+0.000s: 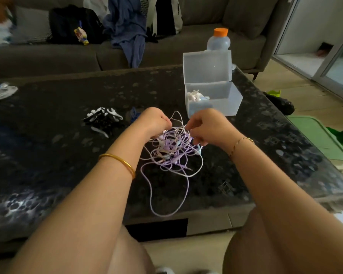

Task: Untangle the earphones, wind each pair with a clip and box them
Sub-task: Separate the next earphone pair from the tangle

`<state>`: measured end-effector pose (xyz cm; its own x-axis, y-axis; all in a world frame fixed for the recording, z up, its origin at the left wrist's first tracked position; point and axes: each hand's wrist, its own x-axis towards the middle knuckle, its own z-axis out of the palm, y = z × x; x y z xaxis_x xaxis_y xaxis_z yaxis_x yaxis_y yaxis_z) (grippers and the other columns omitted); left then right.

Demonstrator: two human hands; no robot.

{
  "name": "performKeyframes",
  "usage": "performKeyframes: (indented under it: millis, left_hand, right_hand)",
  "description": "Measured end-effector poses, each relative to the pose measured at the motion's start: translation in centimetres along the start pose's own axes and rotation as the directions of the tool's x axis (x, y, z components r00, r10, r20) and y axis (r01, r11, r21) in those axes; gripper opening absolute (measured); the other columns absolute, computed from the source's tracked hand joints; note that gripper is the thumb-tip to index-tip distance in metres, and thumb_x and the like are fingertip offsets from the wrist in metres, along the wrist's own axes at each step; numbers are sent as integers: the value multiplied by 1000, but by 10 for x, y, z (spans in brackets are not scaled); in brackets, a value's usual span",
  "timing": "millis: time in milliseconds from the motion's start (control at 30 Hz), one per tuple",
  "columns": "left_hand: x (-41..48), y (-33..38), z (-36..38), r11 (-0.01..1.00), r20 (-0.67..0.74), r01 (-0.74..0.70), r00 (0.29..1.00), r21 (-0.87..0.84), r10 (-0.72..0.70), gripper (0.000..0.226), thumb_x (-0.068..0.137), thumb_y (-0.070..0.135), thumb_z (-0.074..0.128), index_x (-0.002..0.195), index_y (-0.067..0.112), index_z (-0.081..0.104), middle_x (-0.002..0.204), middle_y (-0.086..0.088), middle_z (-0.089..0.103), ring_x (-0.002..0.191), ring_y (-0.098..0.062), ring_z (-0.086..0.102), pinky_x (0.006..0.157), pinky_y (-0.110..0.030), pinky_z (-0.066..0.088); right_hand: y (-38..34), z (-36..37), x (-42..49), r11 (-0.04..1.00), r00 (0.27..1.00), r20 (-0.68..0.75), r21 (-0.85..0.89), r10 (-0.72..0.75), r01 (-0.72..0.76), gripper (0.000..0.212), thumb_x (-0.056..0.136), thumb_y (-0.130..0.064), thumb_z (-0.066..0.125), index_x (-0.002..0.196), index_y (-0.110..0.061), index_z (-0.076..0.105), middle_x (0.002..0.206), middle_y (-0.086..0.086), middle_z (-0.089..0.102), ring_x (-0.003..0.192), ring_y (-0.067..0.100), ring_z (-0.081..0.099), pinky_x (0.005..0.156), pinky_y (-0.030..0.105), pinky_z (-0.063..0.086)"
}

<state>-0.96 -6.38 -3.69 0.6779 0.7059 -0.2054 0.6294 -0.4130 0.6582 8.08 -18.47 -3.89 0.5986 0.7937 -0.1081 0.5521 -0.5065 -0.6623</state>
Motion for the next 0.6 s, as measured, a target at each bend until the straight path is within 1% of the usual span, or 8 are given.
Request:
performKeyframes:
  millis: [67,167,267,333,433,467,533,600]
  left_hand:
    - [-15,-8,-6,997,48,-24,999,77,21,11,89,21,65,90,12,71,99,-11,68,91,-25,63,78,-32,49]
    - [-27,-16,-15,968,172,-125,981,218,88,23,83,41,70,82,18,71,93,0,67,88,-17,60,78,-32,48]
    - [-31,-21,-12,921,236,-196,964,336,119,17,81,36,73,82,22,65,95,3,63,86,-12,57,77,-30,47]
    - [-30,-23,-10,925,180,-203,972,322,150,12,85,29,71,79,24,62,95,1,64,84,-12,57,75,-30,46]
    - [-26,-23,-15,958,0,-246,969,147,249,10,89,21,65,79,22,62,91,-2,67,85,-17,63,79,-34,52]
    - [-24,-23,-17,967,-39,-250,967,51,252,10,90,20,64,80,22,62,89,-2,67,82,-15,64,76,-33,53]
    - [-23,-20,-19,957,-81,-251,967,-142,242,9,91,18,62,83,22,61,84,1,67,75,-11,63,66,-24,51]
    - [-21,-15,-18,924,-135,-271,961,-269,242,8,92,17,60,85,21,61,81,3,65,70,-7,61,59,-19,49]
  right_hand:
    - [-5,10,-8,999,998,62,-37,19,-17,16,87,7,54,91,-5,65,78,13,69,60,18,67,61,26,59]
    - [-6,21,-9,992,983,164,-106,82,-65,12,89,4,53,91,-1,64,82,17,71,72,24,72,73,38,60]
    - [-4,24,-6,995,988,138,-74,70,-60,13,87,5,55,85,-4,64,83,17,71,74,24,72,75,39,59]
    - [-4,24,-4,999,996,82,-19,31,-30,15,88,4,55,83,-7,64,85,16,70,72,23,71,71,36,60]
    - [-5,26,-3,996,994,103,-77,-45,53,11,87,-8,61,94,-7,69,87,9,68,67,13,61,63,23,54]
    - [-5,27,-2,994,991,112,-80,-67,77,11,86,-15,65,95,-9,70,87,6,67,67,10,58,64,22,51]
    - [-6,30,1,993,991,81,-39,-110,114,15,85,-27,68,87,-13,71,80,0,65,66,7,54,65,21,50]
    - [-7,31,4,990,990,32,5,-138,138,14,85,-28,68,82,-15,70,73,-7,60,62,3,50,58,15,44]
